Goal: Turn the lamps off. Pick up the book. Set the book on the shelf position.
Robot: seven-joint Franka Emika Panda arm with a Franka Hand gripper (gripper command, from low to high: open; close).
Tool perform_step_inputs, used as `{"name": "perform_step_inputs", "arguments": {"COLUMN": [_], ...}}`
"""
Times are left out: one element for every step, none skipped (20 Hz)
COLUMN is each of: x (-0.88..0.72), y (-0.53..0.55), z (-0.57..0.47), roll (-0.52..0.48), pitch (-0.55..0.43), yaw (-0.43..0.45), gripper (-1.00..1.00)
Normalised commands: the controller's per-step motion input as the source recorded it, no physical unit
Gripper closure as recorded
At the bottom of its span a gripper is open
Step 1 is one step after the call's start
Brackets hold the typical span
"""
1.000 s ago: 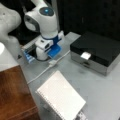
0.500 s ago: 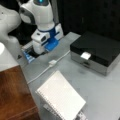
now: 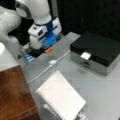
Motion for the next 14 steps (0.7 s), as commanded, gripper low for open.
{"name": "perform_step_inputs", "arguments": {"x": [0.06, 0.08, 0.11, 0.13, 0.16, 0.17, 0.19, 0.21, 0.23, 0.25, 0.28, 0.3, 0.34, 0.33], "y": [-0.1, -0.11, -0.11, -0.11, -0.11, -0.11, -0.11, -0.12, -0.13, -0.13, -0.14, -0.15, -0.15, -0.14], "z": [0.13, 0.15, 0.17, 0.18, 0.2, 0.2, 0.2, 0.22, 0.24, 0.26, 0.29, 0.3, 0.32, 0.29], "roll": [-0.004, 0.015, 0.014, 0.013, 0.002, -0.002, -0.019, -0.029, -0.034, -0.039, -0.041, -0.045, -0.051, -0.055], "pitch": [0.111, 0.1, 0.103, 0.102, 0.115, 0.121, 0.14, 0.155, 0.168, 0.18, 0.191, 0.203, 0.21, 0.215], "yaw": [0.074, 0.075, 0.074, 0.074, 0.069, 0.069, 0.063, 0.063, 0.068, 0.072, 0.077, 0.083, 0.087, 0.093], "gripper": [1.0, -1.0, -1.0, -1.0, -1.0, -1.0, -1.0, -1.0, -1.0, -1.0, -1.0, -1.0, -1.0, -1.0]}}
